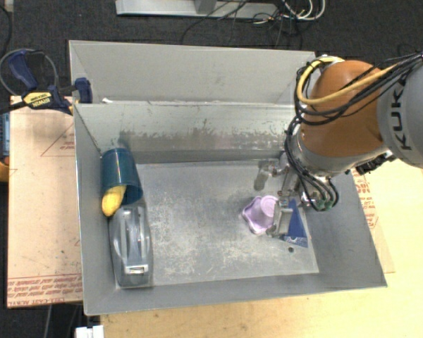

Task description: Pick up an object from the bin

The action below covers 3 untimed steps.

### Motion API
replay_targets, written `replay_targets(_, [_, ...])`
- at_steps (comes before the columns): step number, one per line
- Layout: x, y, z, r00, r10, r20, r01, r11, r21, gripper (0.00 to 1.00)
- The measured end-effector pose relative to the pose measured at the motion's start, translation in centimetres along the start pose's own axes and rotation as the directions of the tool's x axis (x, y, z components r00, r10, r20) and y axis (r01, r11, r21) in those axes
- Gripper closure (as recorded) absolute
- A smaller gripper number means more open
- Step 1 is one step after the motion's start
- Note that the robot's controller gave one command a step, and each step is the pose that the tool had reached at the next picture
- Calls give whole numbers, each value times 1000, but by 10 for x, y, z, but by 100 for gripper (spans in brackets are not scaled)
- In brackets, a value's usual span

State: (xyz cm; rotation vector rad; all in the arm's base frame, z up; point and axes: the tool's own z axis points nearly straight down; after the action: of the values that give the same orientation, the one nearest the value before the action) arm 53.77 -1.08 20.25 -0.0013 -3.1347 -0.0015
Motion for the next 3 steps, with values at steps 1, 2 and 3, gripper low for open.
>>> replay_targets(1, [-2,0,-4,1000,-1,8,1,1000,0,0])
replay_targets(2, [-20,-63,121,994,104,38,-104,995,-5,0])
replay_targets(3, [-20,-62,121,994,103,38,-103,995,-4,0])
